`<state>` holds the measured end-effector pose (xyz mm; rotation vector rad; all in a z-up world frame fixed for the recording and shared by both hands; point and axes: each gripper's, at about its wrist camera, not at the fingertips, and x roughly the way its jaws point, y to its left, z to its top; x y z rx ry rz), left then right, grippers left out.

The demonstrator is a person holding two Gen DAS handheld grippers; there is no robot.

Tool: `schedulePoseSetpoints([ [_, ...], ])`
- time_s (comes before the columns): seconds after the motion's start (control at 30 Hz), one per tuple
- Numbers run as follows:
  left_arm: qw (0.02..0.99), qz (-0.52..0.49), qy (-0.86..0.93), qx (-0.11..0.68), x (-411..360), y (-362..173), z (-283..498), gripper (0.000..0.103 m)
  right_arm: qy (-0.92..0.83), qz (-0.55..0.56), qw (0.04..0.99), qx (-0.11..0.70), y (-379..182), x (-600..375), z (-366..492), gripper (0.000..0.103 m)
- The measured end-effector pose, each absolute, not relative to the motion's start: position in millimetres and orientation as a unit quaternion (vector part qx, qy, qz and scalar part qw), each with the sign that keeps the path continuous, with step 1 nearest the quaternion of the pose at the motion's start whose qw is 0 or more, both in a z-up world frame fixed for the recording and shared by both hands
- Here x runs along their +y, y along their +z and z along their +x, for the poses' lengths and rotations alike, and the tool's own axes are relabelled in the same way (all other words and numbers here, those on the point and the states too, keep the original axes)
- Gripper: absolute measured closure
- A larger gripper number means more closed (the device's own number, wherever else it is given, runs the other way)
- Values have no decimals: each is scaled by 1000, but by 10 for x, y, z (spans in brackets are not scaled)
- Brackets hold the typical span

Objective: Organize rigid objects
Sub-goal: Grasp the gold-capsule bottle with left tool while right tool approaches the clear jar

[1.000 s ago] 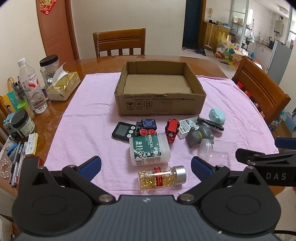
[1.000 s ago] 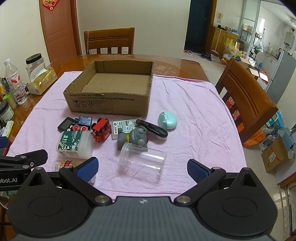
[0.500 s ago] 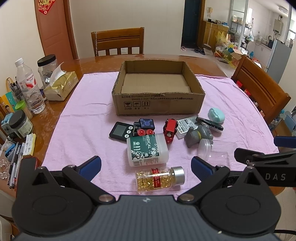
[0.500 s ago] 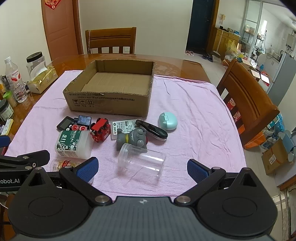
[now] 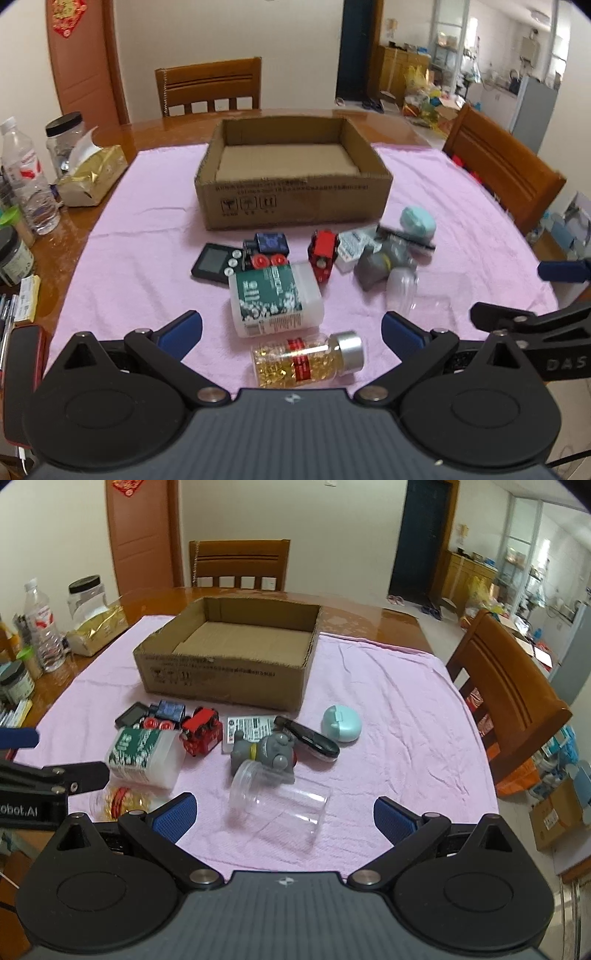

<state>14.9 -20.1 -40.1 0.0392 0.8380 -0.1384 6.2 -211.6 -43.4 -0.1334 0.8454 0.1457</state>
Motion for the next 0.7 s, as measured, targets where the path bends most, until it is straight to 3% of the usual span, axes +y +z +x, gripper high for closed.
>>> schedulePoseSetpoints([
  [0.7, 901, 3, -57, 429, -341, -1139, 306, 1, 77, -77, 877, 468, -989, -2222, 6, 0],
])
